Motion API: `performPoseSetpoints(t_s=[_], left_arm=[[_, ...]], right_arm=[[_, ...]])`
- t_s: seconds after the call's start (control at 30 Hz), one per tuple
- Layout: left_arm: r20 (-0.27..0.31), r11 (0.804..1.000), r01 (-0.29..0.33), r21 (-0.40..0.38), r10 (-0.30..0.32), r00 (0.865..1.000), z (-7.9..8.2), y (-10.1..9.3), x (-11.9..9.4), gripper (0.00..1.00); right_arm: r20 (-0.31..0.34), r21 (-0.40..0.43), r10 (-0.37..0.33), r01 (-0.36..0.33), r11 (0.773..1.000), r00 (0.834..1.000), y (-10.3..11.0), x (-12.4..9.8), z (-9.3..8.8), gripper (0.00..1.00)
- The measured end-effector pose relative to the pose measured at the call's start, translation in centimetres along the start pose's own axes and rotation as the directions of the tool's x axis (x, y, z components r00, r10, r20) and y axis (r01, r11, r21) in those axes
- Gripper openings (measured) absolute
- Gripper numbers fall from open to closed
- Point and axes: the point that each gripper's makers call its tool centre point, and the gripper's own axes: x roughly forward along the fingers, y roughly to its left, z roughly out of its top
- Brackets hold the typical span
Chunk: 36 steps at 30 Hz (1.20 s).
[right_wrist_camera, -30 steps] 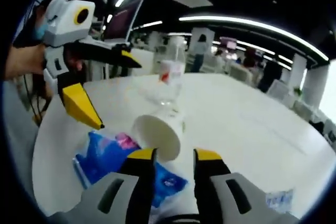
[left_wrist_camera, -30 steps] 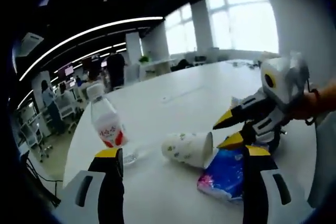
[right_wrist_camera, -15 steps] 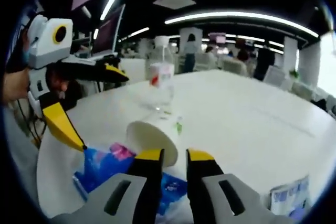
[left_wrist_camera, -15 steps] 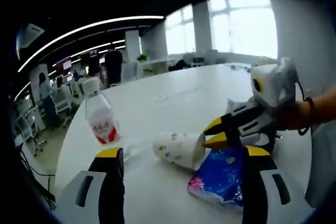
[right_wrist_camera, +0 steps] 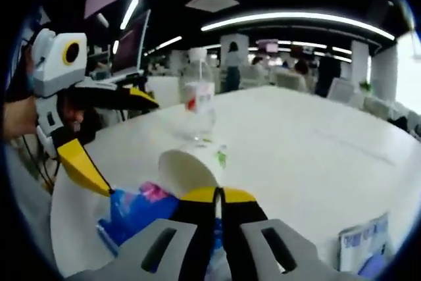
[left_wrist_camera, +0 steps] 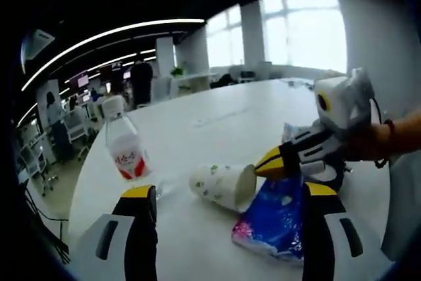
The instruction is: Arrange the tabletop items into an orderly group along one side of the table until the central work area is clear of visible clutter.
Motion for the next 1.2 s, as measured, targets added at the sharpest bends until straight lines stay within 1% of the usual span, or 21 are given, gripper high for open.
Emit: performPoseSetpoints(t_s=[0.23, 0.33, 0.47, 0.57, 0.6, 0.63, 0.67, 0.7, 0.8, 0.83, 0.9, 0.93, 1.0, 1.03, 1.07, 1.13, 1.2], left_arm=[[0.007, 1.000, 0.003, 0.007, -0.003, 1.000, 0.2, -0.3, 0.0, 0.88], [0.006, 1.000, 0.002, 0.008, -0.002, 1.000, 0.2, -0.3, 0.0, 0.88], [0.007, 1.000, 0.002, 0.014, -0.002, 1.000, 0.2, -0.4, 0.0, 0.88], [0.008, 1.000, 0.000, 0.027, 0.000, 1.000, 0.2, -0.4, 0.1, 0.88], [0.009, 0.999, -0.001, 0.035, 0.000, 1.000, 0.2, -0.4, 0.1, 0.88], [0.009, 0.999, -0.002, 0.039, 0.001, 1.000, 0.2, -0.4, 0.1, 0.87], [0.009, 0.999, -0.002, 0.042, 0.002, 1.000, 0.1, -0.4, 0.2, 0.87], [0.007, 0.999, -0.006, 0.047, 0.006, 1.000, 0.0, -0.3, 0.1, 0.87], [0.019, 0.998, -0.013, 0.069, 0.012, 1.000, 0.2, -0.2, 0.0, 0.86], [0.029, 0.997, -0.016, 0.073, 0.014, 0.999, 0.3, -0.2, 0.0, 0.85], [0.056, 0.996, -0.016, 0.084, 0.011, 0.998, 0.8, -0.2, -0.1, 0.84], [0.096, 0.995, -0.017, 0.096, 0.008, 0.995, 1.4, -0.3, -0.1, 0.83], [0.154, 0.992, -0.017, 0.122, -0.002, 0.988, 2.4, -0.5, -0.4, 0.82], [0.177, 0.990, -0.016, 0.138, -0.009, 0.984, 2.8, -0.7, -0.5, 0.82], [0.195, 0.988, -0.017, 0.154, -0.013, 0.981, 3.1, -0.8, -0.6, 0.82], [0.201, 0.984, -0.023, 0.177, -0.013, 0.979, 3.2, -1.1, -0.7, 0.80], [0.211, 0.978, -0.021, 0.209, -0.024, 0.977, 3.5, -1.3, -0.8, 0.77]], right_arm=[[0.057, 0.102, 0.005, -0.011, 0.995, 0.998, 0.0, -0.8, 1.8, 0.00], [0.066, 0.131, 0.012, -0.020, 0.991, 0.998, 0.0, -1.1, 2.2, 0.00], [0.082, 0.192, 0.024, -0.039, 0.981, 0.996, 0.1, -1.7, 2.7, 0.00], [0.099, 0.210, 0.029, -0.049, 0.976, 0.995, 0.1, -2.0, 3.3, 0.00], [0.113, 0.240, 0.039, -0.065, 0.969, 0.993, 0.3, -2.3, 3.8, 0.00], [0.117, 0.248, 0.042, -0.070, 0.966, 0.992, 0.3, -2.3, 3.9, 0.00], [0.125, 0.272, 0.046, -0.079, 0.959, 0.991, 0.4, -2.5, 4.2, 0.00], [0.133, 0.312, 0.058, -0.097, 0.945, 0.989, 0.7, -2.8, 4.5, 0.00], [0.139, 0.326, 0.066, -0.109, 0.939, 0.988, 0.8, -3.4, 5.1, 0.00], [0.133, 0.364, 0.076, -0.120, 0.923, 0.988, 1.1, -3.8, 5.2, 0.00], [0.145, 0.402, 0.092, -0.143, 0.904, 0.985, 1.4, -4.2, 5.6, 0.00], [0.149, 0.421, 0.098, -0.153, 0.894, 0.984, 1.5, -4.7, 5.9, 0.00], [0.153, 0.421, 0.100, -0.157, 0.894, 0.983, 1.5, -5.4, 6.4, 0.00], [0.152, 0.432, 0.104, -0.161, 0.887, 0.983, 1.6, -5.7, 6.5, 0.00], [0.153, 0.472, 0.114, -0.174, 0.864, 0.982, 1.9, -6.1, 6.8, 0.00], [0.162, 0.509, 0.126, -0.192, 0.839, 0.979, 2.0, -6.8, 7.4, 0.00], [0.158, 0.530, 0.129, -0.195, 0.825, 0.979, 2.0, -7.5, 7.7, 0.00]])
